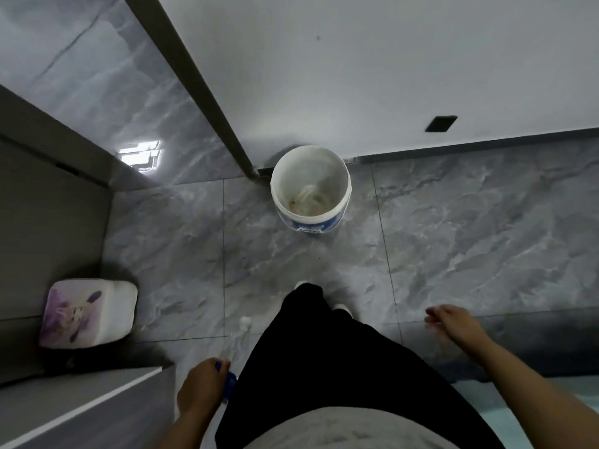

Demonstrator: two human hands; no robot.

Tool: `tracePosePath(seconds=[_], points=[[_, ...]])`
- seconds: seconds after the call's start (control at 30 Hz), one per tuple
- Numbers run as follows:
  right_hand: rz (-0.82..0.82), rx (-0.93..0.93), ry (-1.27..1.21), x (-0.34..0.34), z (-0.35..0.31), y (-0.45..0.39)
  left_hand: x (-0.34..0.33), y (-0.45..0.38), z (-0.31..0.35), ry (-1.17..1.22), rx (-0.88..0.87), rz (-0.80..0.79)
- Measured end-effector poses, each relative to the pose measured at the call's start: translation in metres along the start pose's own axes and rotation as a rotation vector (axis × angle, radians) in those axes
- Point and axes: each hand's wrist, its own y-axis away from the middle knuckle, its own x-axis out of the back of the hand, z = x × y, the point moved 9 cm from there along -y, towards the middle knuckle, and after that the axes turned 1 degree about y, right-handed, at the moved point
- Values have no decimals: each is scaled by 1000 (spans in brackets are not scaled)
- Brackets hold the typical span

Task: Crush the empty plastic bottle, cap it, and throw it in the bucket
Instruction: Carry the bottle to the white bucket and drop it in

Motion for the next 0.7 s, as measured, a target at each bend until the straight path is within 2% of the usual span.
tracePosePath(seconds=[0.17, 0.47, 0.7], points=[[24, -54, 43, -1, -32, -28, 37, -44, 37, 2, 20, -24], [29, -179, 96, -2, -61, -69, 122, -121, 167, -12, -98, 19], [-31, -133, 81, -11, -149, -127, 137, -178, 249, 32, -92, 84]])
